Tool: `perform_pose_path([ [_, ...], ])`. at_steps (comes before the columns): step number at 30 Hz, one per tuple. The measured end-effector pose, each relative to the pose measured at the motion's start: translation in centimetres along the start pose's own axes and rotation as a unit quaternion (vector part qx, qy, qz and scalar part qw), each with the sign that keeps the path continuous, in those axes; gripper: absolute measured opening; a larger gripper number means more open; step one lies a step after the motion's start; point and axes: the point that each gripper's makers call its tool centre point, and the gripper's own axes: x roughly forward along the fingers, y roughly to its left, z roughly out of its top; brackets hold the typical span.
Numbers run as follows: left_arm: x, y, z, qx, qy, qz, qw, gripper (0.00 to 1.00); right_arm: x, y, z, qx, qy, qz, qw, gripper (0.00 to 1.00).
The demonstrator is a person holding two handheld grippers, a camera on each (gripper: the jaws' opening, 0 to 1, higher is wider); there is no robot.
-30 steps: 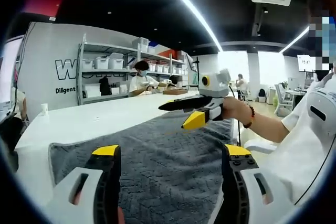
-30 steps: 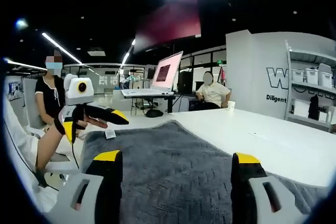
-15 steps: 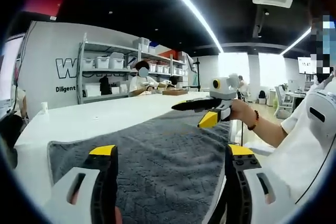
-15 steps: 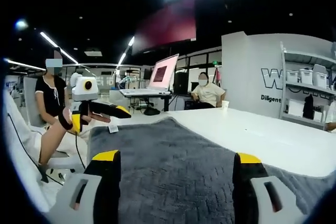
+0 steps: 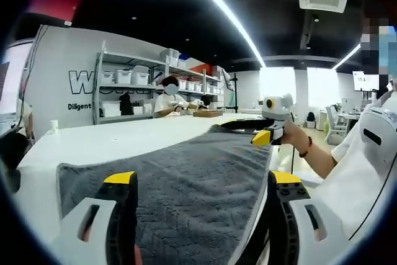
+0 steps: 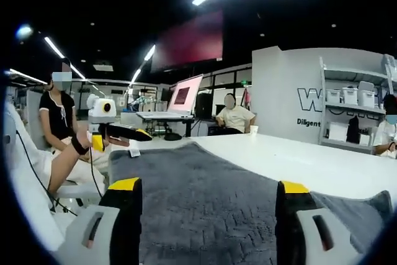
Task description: Open the folded towel by lifting each exposed corner and separating the folded layers until the towel lies flat within the target outline without major curled edges
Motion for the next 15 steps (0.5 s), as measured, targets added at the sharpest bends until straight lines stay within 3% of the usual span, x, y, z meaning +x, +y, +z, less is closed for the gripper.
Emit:
perform_pose_path([
  [6,-0.3,0.1,-0.4,0.003,0.004,0.006,1.0,0.84,-1.8,0.0,-1.2,0.007,-0.008,-0.004,0.9999,0.89],
  [15,-0.3,-0.3,-0.5,0.0,0.003,0.002,1.0,0.84,-2.2,-0.2,-1.8,0.008,-0.001,-0.008,0.9999,0.89],
])
